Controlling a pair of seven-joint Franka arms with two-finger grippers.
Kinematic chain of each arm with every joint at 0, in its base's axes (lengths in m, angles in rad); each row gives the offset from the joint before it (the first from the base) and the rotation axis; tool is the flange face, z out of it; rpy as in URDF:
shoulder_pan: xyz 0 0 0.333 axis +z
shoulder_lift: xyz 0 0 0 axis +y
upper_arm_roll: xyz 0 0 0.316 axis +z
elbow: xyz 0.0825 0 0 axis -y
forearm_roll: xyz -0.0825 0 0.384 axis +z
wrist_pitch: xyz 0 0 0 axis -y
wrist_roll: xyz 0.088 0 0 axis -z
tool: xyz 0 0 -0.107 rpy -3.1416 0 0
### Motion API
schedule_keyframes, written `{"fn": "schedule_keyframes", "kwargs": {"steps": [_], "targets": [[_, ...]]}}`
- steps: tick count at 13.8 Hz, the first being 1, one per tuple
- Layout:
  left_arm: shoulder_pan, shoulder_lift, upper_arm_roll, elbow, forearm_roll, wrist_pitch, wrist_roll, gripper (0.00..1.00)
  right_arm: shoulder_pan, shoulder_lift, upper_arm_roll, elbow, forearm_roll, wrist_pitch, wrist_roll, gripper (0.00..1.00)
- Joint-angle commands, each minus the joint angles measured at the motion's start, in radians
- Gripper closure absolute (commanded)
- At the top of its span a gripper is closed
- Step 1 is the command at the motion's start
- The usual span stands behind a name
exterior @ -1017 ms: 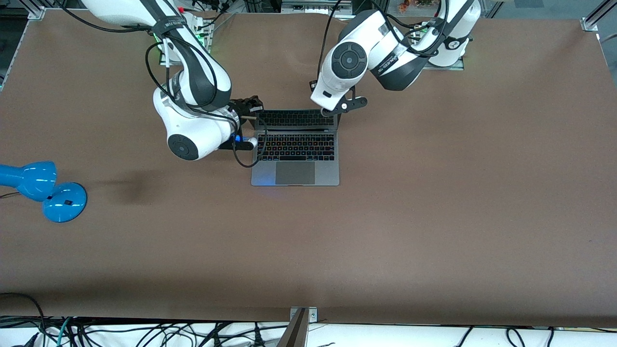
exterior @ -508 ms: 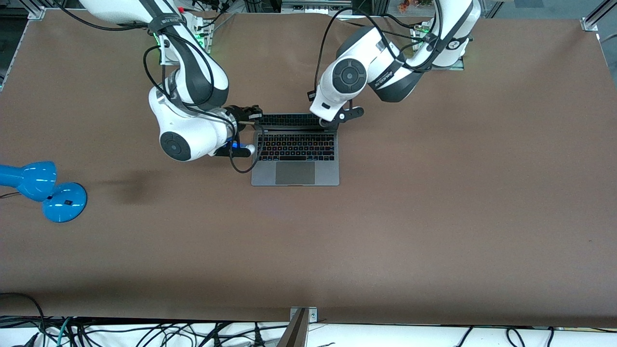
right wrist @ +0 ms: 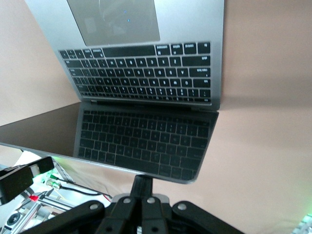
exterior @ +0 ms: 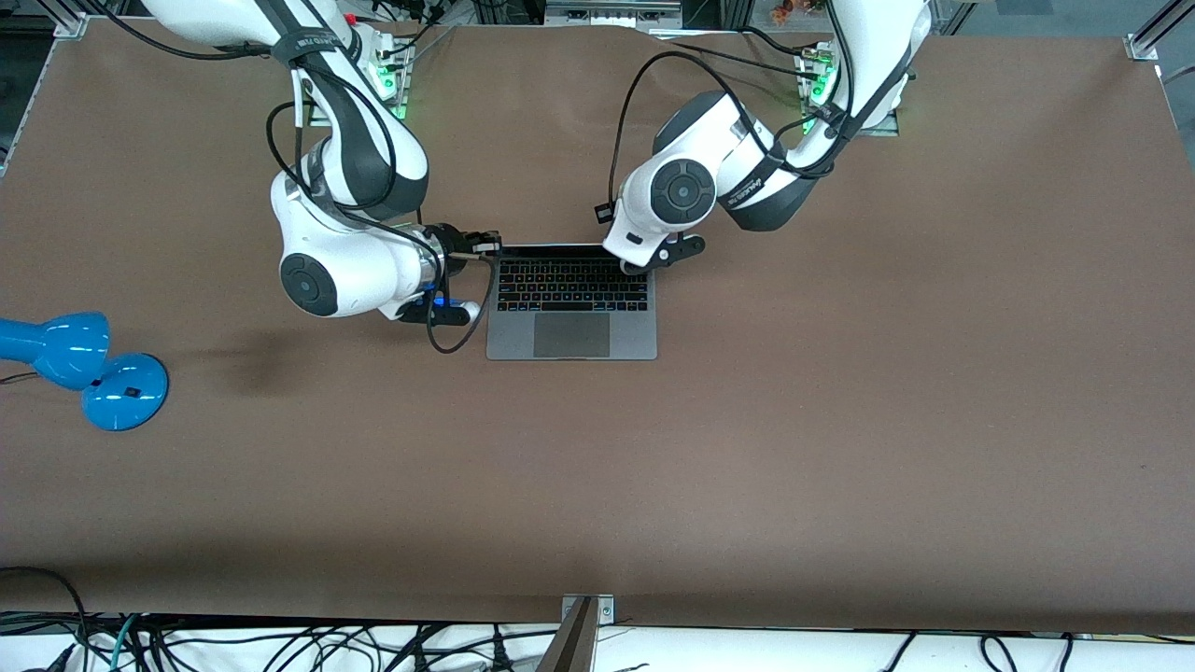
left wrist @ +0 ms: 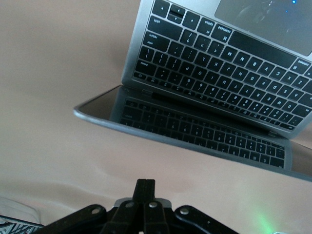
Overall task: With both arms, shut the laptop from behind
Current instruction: 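Push the screen down onto the keyboard with both grippers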
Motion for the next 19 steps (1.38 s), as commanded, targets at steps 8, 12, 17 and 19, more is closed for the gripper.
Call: {"fn": "schedule_keyframes", "kwargs": {"steps": [8, 12, 17, 19], "targets": [[-0.003, 0.14, 0.033, 0.124, 0.11, -0.006, 0.002, 1.0, -0.001, 0.077, -0.036, 0.024, -0.01, 0.126, -0.094, 0.99], [-0.011, 0.206, 0.038, 0.193, 0.122, -0.006, 0.002, 1.0, 0.0, 0.118, -0.036, 0.048, -0.024, 0.192, -0.094, 0.99], [-0.014, 0.252, 0.061, 0.227, 0.157, 0.0, 0.004, 1.0, 0.003, 0.16, -0.036, 0.093, -0.069, 0.204, -0.094, 0.99], [-0.013, 0.272, 0.062, 0.227, 0.163, 0.036, 0.004, 1.0, 0.003, 0.18, -0.036, 0.114, -0.069, 0.204, -0.097, 0.99]]}}
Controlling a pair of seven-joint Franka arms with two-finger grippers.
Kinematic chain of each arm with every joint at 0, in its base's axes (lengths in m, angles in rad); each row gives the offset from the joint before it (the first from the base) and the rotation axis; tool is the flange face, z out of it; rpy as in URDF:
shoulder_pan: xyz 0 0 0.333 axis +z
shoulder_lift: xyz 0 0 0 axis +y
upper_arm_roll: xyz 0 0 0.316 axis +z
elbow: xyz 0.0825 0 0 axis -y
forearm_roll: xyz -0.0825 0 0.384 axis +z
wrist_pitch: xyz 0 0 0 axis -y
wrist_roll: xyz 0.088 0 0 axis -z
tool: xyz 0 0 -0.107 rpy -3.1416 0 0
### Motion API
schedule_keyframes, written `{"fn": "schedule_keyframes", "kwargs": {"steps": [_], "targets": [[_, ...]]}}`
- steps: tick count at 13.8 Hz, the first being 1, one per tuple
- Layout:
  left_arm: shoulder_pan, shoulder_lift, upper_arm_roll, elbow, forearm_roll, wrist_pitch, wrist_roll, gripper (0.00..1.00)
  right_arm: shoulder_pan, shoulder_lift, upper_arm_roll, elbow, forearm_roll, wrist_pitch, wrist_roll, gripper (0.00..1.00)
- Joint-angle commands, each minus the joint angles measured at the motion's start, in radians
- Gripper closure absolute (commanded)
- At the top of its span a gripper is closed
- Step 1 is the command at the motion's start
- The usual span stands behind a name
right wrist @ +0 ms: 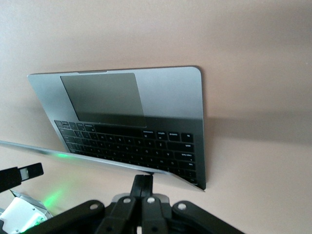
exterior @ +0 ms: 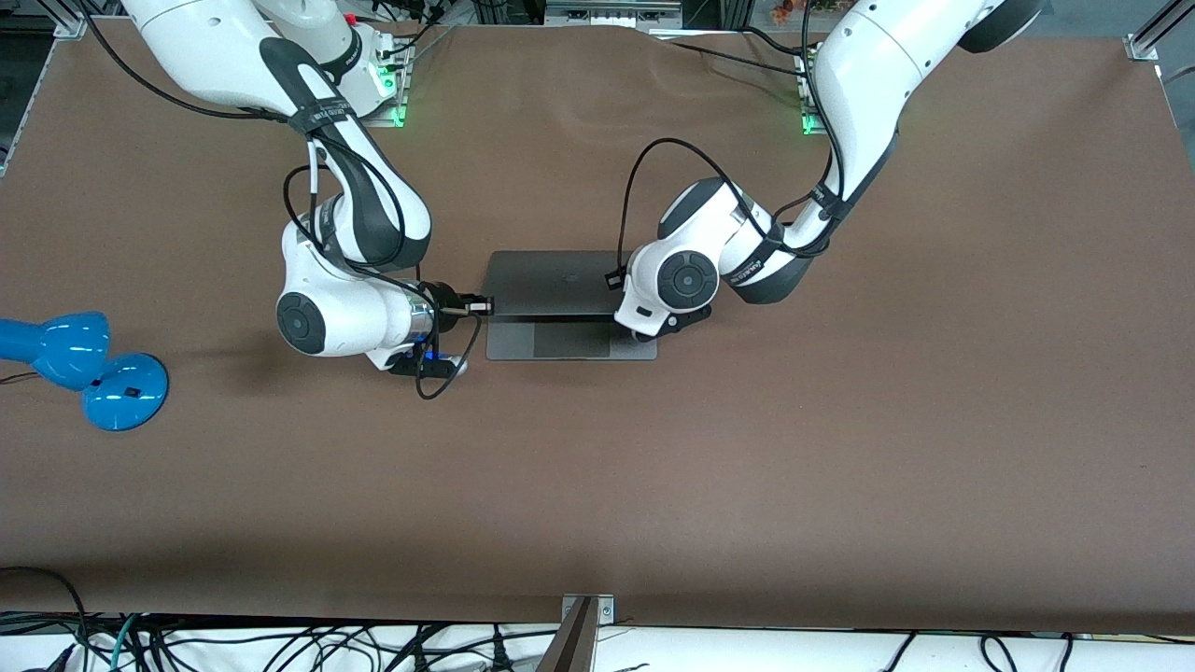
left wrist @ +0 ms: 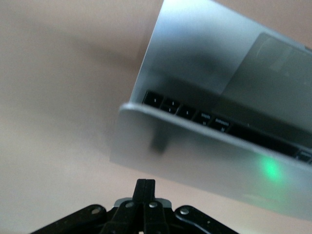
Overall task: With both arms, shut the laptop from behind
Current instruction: 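Push the screen down onto the keyboard with both grippers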
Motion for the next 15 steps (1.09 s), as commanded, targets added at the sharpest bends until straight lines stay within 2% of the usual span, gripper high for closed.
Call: {"fn": "schedule_keyframes", "kwargs": {"steps": [1, 7, 15], "targets": [[-0.012, 0.051, 0.011, 0.042, 0.029, 0.042, 0.004, 1.0, 0.0, 0.042, 0.004, 0.051, -0.015, 0.003, -0.023, 0.99], [-0.053, 0.134, 0.051, 0.12, 0.051, 0.056, 0.002, 1.0, 0.007, 0.12, -0.019, 0.108, -0.015, 0.015, -0.061, 0.99], [-0.055, 0.165, 0.065, 0.126, 0.078, 0.088, 0.004, 1.0, 0.014, 0.192, -0.025, 0.131, -0.016, 0.096, -0.08, 0.99]]}}
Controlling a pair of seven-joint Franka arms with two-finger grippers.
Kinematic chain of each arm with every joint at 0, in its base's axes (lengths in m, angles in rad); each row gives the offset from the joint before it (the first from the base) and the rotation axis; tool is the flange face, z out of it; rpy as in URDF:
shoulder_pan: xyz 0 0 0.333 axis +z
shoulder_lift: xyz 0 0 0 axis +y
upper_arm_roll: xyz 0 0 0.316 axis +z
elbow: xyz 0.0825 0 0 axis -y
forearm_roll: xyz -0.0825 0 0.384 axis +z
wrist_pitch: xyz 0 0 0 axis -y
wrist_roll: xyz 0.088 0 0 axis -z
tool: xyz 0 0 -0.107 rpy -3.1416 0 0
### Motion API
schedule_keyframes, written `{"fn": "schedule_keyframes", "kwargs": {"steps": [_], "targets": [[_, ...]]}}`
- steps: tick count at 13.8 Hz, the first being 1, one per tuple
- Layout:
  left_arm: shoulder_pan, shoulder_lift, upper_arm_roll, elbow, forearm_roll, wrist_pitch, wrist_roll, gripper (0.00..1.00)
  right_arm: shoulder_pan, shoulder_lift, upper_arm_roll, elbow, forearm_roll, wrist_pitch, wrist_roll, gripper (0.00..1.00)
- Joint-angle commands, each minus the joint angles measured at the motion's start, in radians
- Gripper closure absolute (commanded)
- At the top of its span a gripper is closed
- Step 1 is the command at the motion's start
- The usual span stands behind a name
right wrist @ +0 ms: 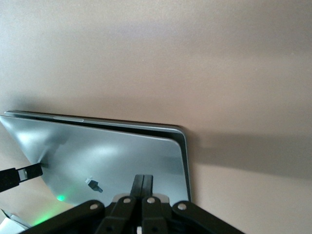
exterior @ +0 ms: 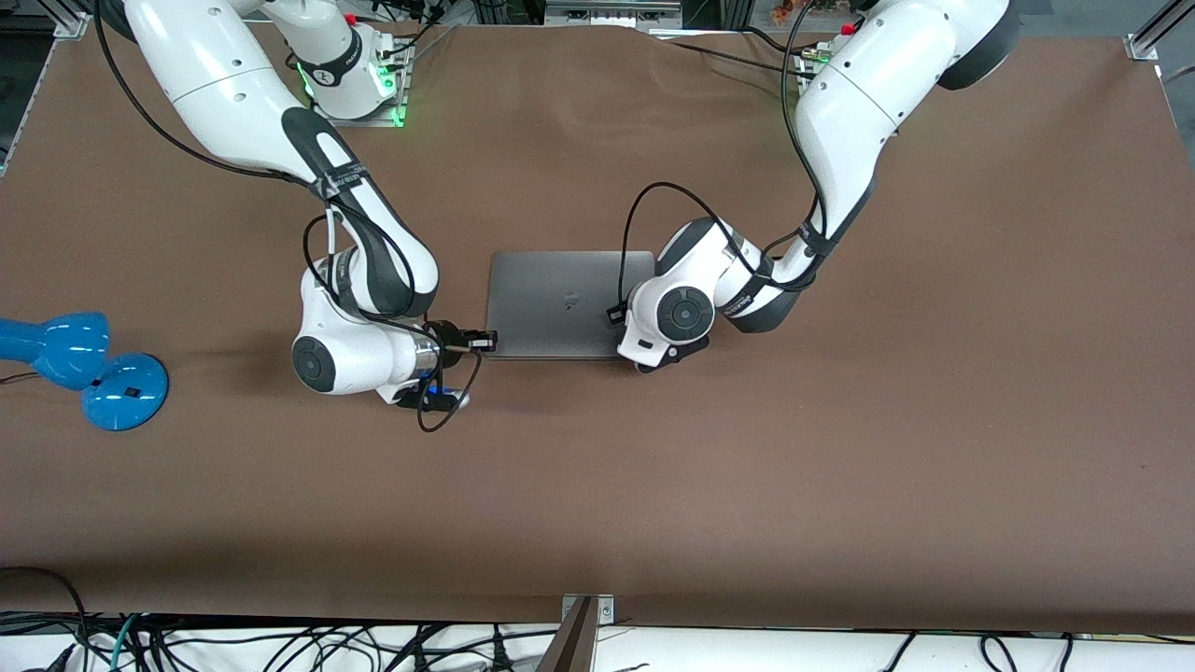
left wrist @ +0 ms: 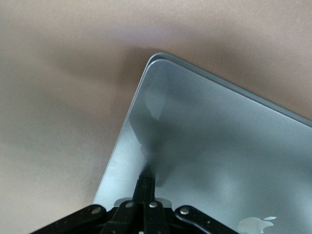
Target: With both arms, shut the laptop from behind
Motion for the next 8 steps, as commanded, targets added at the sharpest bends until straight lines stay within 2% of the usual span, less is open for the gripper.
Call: {"fn": "schedule_keyframes", "kwargs": {"steps": [1, 8], "targets": [[-0.021, 0.035, 0.009, 0.038, 0.034, 0.008, 0.003, 1.0, 0.015, 0.021, -0.003, 0.026, -0.012, 0.027, -0.006, 0.99], [-0.025, 0.045, 0.014, 0.038, 0.047, 0.014, 0.003, 1.0, 0.041, 0.072, -0.003, 0.026, -0.041, 0.116, -0.011, 0.99]]}}
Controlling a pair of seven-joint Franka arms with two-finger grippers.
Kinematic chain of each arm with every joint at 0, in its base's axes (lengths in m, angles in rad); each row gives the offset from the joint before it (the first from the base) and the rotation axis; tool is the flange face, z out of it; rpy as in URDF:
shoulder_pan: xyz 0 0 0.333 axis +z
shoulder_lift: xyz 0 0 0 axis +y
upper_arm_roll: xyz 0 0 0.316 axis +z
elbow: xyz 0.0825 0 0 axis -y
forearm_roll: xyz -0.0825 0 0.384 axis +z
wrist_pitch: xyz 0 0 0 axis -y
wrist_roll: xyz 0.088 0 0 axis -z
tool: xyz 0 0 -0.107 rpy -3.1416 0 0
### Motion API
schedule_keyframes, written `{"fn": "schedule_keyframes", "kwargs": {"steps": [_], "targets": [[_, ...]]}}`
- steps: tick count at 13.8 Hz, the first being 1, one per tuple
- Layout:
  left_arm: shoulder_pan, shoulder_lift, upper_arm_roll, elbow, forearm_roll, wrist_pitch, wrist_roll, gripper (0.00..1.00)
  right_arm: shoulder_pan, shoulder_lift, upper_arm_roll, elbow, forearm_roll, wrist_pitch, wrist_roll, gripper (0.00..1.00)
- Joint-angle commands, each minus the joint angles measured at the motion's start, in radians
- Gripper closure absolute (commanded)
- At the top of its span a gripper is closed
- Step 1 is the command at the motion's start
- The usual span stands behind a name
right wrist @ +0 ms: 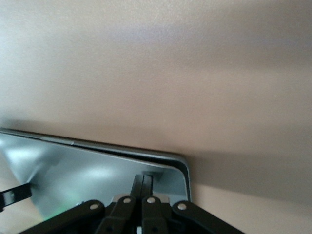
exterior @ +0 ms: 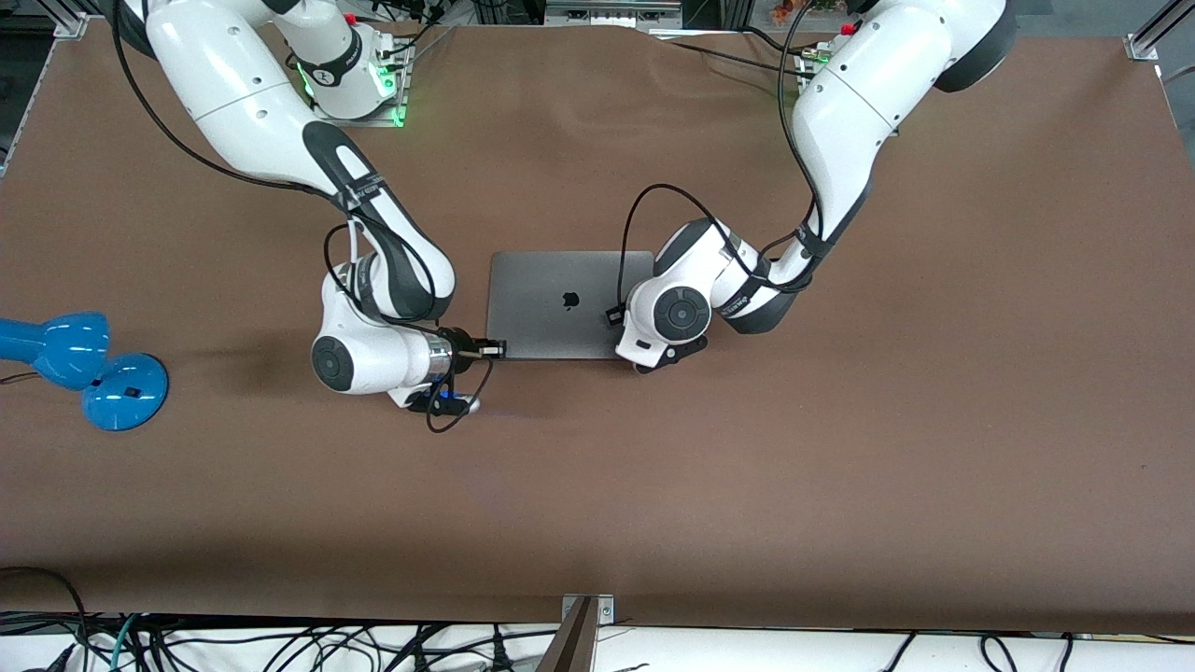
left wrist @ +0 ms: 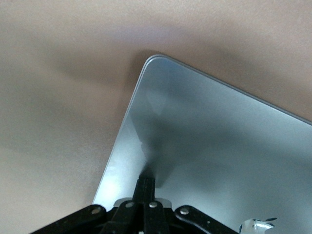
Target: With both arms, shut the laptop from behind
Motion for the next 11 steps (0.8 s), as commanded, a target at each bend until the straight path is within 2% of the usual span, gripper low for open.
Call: {"fn": "schedule_keyframes", "kwargs": {"steps": [1, 4, 5, 6, 7, 8, 9, 10, 11], "targets": [[-0.018, 0.039, 0.011, 0.032, 0.037, 0.02, 0.003, 1.0, 0.013, 0.019, -0.003, 0.025, -0.027, 0.012, -0.007, 0.99], [-0.018, 0.044, 0.011, 0.032, 0.037, 0.022, 0.003, 1.0, 0.013, 0.023, -0.003, 0.027, -0.037, 0.012, -0.006, 0.99], [-0.018, 0.045, 0.011, 0.032, 0.037, 0.023, 0.003, 1.0, 0.013, 0.018, -0.003, 0.027, -0.037, 0.007, -0.003, 0.95], [-0.018, 0.045, 0.011, 0.032, 0.037, 0.023, 0.003, 1.0, 0.013, 0.012, -0.003, 0.027, -0.037, 0.001, -0.001, 0.66], [-0.017, 0.042, 0.011, 0.033, 0.037, 0.022, 0.003, 1.0, 0.016, 0.004, -0.003, 0.025, -0.042, 0.001, 0.002, 0.14], [-0.012, 0.038, 0.009, 0.035, 0.037, 0.022, -0.002, 1.0, 0.016, -0.016, -0.003, 0.022, -0.059, 0.001, -0.003, 0.0], [-0.005, 0.027, 0.009, 0.036, 0.036, 0.016, -0.003, 0.94, 0.016, -0.04, -0.003, 0.005, -0.083, -0.002, -0.006, 0.0], [0.014, 0.012, 0.009, 0.038, 0.037, 0.008, -0.002, 0.68, 0.017, -0.072, -0.003, -0.019, -0.092, -0.008, -0.006, 0.0], [0.037, -0.001, 0.0, 0.038, 0.039, 0.004, 0.001, 0.1, 0.017, -0.101, -0.003, -0.036, -0.093, -0.011, -0.006, 0.0]]}}
